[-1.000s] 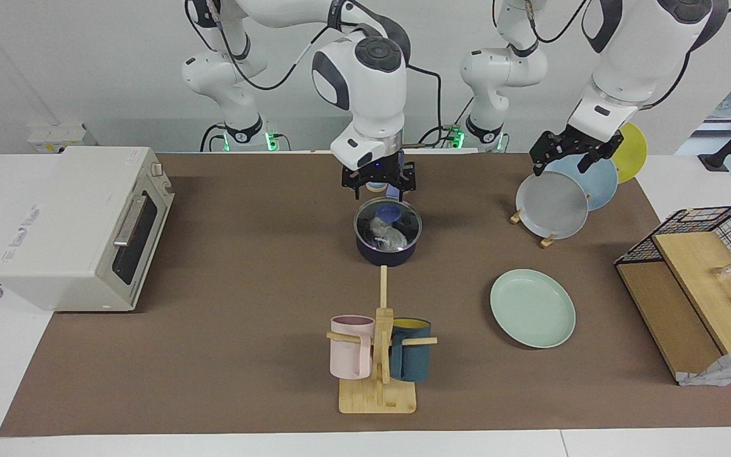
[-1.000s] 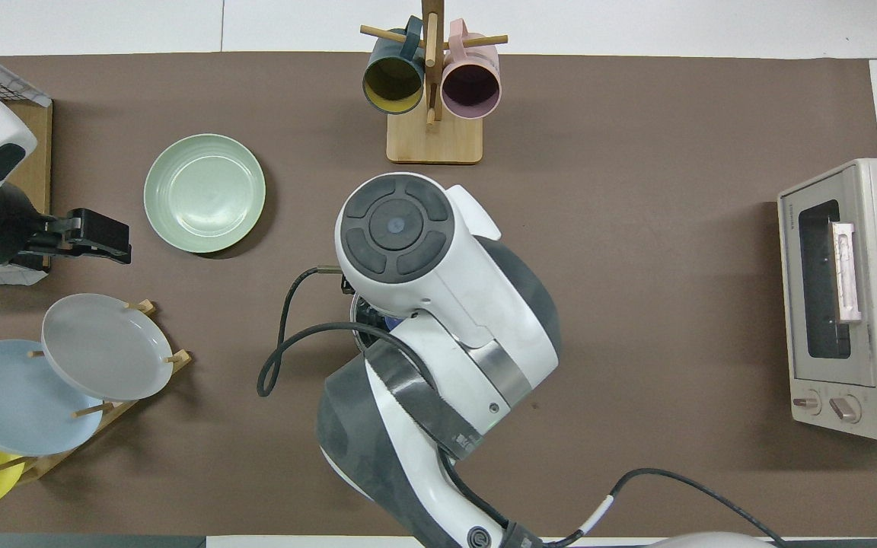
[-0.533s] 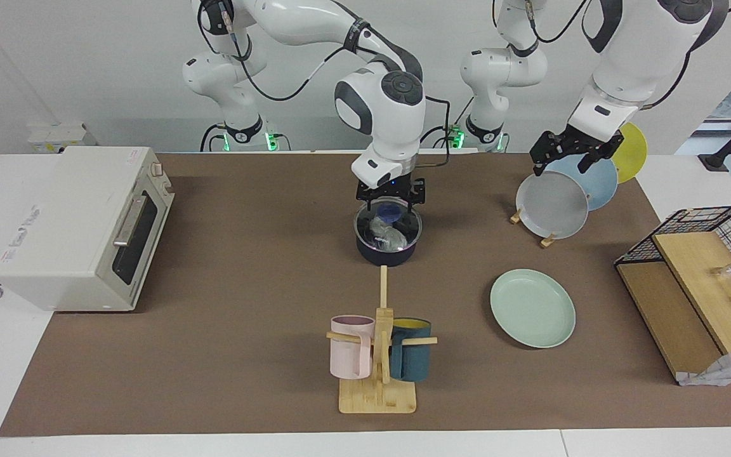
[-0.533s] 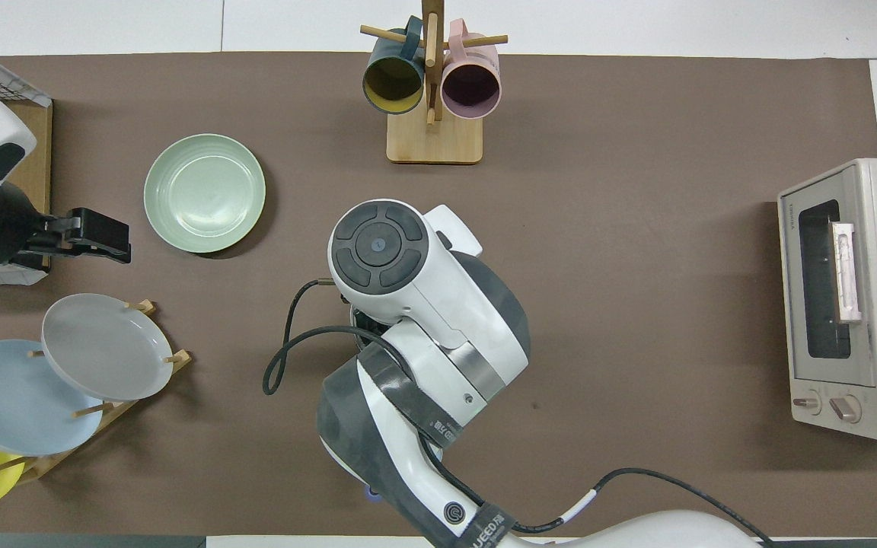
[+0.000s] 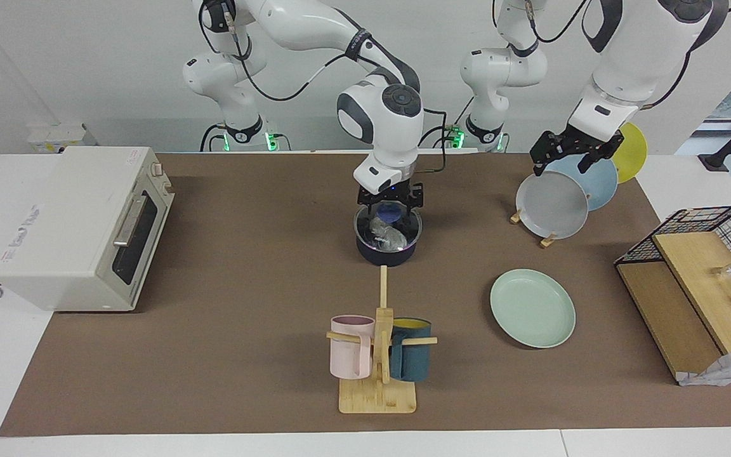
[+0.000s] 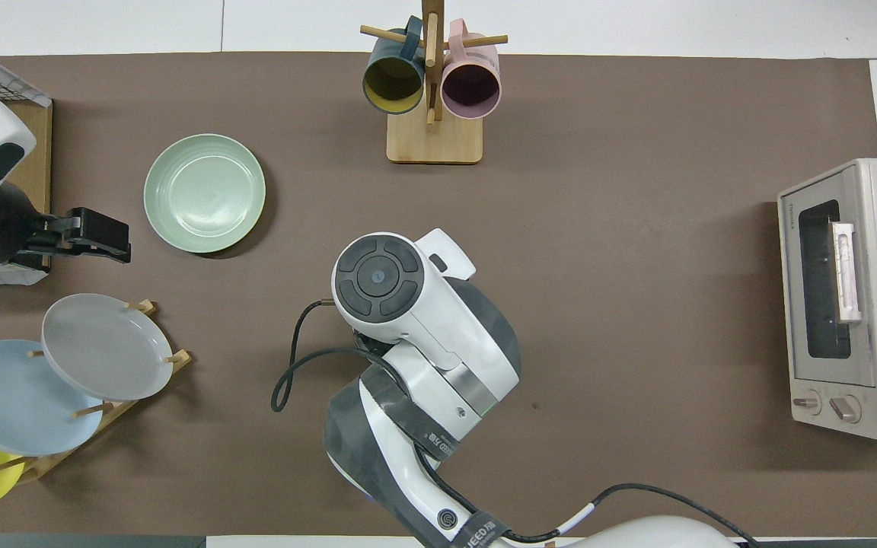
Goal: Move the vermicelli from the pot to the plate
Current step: 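Reach the right gripper over the saucepan and grasp the glass lid knob, then lift the lid with the right gripper while the left gripper reaches the pot, then grasp the vermicelli with the left gripper while the right gripper sets the lid down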
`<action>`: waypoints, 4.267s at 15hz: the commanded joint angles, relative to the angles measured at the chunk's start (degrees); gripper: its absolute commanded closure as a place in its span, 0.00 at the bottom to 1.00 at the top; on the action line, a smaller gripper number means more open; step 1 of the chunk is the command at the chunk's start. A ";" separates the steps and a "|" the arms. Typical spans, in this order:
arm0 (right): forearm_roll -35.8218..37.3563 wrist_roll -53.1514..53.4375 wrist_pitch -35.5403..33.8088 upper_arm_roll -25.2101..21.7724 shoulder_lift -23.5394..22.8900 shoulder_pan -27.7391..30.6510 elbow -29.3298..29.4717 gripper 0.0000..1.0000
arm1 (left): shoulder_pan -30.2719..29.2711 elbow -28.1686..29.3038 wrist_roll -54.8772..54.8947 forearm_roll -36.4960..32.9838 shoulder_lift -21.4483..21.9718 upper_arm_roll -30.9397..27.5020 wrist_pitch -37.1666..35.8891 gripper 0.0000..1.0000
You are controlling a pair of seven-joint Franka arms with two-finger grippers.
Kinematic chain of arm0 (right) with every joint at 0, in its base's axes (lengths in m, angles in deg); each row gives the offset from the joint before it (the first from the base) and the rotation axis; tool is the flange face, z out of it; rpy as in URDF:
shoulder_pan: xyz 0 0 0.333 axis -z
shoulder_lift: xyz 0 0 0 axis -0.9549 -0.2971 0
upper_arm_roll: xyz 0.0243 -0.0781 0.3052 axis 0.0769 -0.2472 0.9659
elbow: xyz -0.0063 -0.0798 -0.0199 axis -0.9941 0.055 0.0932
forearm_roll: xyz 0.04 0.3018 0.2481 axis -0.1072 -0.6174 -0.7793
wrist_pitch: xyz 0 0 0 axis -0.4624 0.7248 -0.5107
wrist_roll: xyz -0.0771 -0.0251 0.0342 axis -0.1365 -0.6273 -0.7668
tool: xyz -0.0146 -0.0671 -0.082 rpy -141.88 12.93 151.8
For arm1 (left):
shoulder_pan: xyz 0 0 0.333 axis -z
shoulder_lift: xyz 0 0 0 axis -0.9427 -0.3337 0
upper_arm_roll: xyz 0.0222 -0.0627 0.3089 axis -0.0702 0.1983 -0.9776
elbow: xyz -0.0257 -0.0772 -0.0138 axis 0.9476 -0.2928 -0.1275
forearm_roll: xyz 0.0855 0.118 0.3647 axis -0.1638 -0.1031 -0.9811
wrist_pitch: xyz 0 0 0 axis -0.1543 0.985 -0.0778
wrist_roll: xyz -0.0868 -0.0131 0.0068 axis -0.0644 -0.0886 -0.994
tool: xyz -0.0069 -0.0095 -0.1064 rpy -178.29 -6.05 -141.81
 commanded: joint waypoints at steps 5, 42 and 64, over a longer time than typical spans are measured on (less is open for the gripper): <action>0.06 1.25 2.46 -0.11 1.80 -0.19 -3.44 0.14 | -0.59 0.95 -0.16 -1.04 1.32 0.48 0.81 0.00; 3.13 -48.32 -3.18 -0.81 7.07 32.33 -7.73 0.58 | 27.53 17.03 -22.92 1.60 -13.78 1.36 37.71 0.00; 4.81 -50.17 7.67 -0.73 9.97 36.02 -19.63 0.00 | 29.56 18.62 -22.22 1.16 -17.93 1.19 39.13 1.00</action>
